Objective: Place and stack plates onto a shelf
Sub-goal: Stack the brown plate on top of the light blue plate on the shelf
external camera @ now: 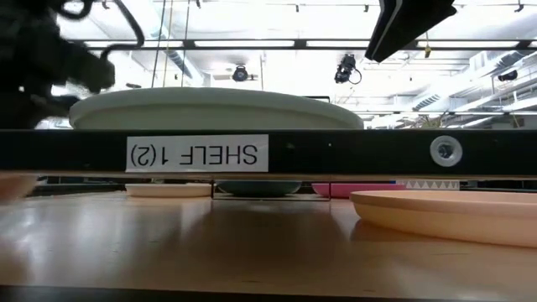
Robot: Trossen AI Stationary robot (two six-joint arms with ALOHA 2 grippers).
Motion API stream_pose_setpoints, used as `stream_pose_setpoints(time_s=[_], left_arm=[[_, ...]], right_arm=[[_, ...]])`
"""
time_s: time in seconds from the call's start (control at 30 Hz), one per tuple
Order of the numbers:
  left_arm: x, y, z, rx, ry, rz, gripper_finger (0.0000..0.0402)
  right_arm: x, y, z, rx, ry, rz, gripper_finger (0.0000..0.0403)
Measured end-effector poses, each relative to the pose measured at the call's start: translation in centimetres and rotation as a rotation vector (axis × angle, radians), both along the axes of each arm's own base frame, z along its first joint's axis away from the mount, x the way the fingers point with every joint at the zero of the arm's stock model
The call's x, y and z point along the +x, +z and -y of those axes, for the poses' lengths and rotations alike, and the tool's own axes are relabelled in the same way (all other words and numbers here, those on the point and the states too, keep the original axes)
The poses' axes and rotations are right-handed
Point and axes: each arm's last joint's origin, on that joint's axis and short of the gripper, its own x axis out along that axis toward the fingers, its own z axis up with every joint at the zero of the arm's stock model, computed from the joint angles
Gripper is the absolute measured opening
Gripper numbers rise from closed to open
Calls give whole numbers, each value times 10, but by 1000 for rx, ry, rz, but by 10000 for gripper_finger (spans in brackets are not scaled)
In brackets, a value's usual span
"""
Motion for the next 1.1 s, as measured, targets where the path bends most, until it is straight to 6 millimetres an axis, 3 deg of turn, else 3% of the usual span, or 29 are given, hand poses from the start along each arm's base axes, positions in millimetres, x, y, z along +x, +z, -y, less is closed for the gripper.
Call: stream_pose_setpoints(time_s=[0.2, 0.33, 0.5, 0.67, 0.83, 1.1], left_arm=[[-3, 52, -13, -13, 37, 26, 15], [0, 85, -27, -45, 104, 134, 16], [15, 106, -49, -47, 308, 322, 18], [43, 105, -58, -118, 466, 467, 20], [71, 86, -49, -228, 453, 450, 21], [94, 62, -42, -238, 434, 373, 21]], right_arm=[[0, 0, 0, 1, 1, 3, 153], [1, 0, 0, -1, 6, 2, 153], [1, 0, 0, -1, 7, 3, 153], [1, 0, 0, -1, 7, 2, 153], [0, 0, 0, 1, 8, -3, 153], [0, 0, 0, 3, 8, -5, 153]])
